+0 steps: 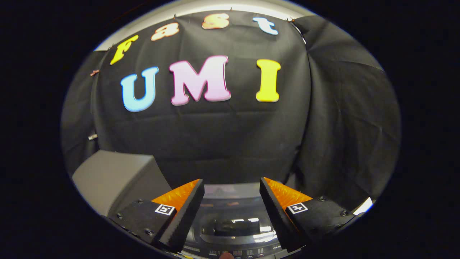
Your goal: Put the clothes into the washing machine and then close the washing machine lid.
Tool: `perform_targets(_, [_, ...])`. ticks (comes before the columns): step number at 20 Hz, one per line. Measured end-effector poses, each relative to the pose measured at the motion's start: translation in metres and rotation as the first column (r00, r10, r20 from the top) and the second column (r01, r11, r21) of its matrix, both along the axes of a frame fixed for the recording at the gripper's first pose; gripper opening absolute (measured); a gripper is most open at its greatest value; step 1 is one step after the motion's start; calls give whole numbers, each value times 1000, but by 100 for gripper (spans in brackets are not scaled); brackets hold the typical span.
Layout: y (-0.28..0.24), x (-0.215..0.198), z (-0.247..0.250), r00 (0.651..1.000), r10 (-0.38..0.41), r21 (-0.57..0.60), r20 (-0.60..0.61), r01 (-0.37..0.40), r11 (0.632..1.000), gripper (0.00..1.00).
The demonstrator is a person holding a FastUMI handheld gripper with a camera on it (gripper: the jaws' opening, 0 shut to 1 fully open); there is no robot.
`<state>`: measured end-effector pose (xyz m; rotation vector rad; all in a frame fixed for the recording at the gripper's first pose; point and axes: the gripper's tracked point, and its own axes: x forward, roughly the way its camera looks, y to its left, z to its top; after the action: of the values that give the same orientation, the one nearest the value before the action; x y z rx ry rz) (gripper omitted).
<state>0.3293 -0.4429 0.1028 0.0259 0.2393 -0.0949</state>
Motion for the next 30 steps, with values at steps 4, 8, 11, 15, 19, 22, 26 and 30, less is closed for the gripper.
perform_targets(4, [12,-4,68,987,28,-8,158,-28,1000,97])
perform_targets(8, [15,-10,100,973,25,-43,231,-15,999,97])
perform_targets(11, [22,-14,131,956,26,-55,291,-11,998,97])
perform_targets(15, [31,-14,148,947,40,-95,318,-10,995,97])
perform_targets(19, [38,-19,157,941,49,-106,334,-14,994,97])
perform_targets(22, [39,-18,164,934,45,-87,355,-15,996,97])
perform_targets(26, [38,-14,159,941,37,-79,337,-10,997,97])
perform_targets(30, [39,-13,159,942,37,-80,333,-11,997,97])
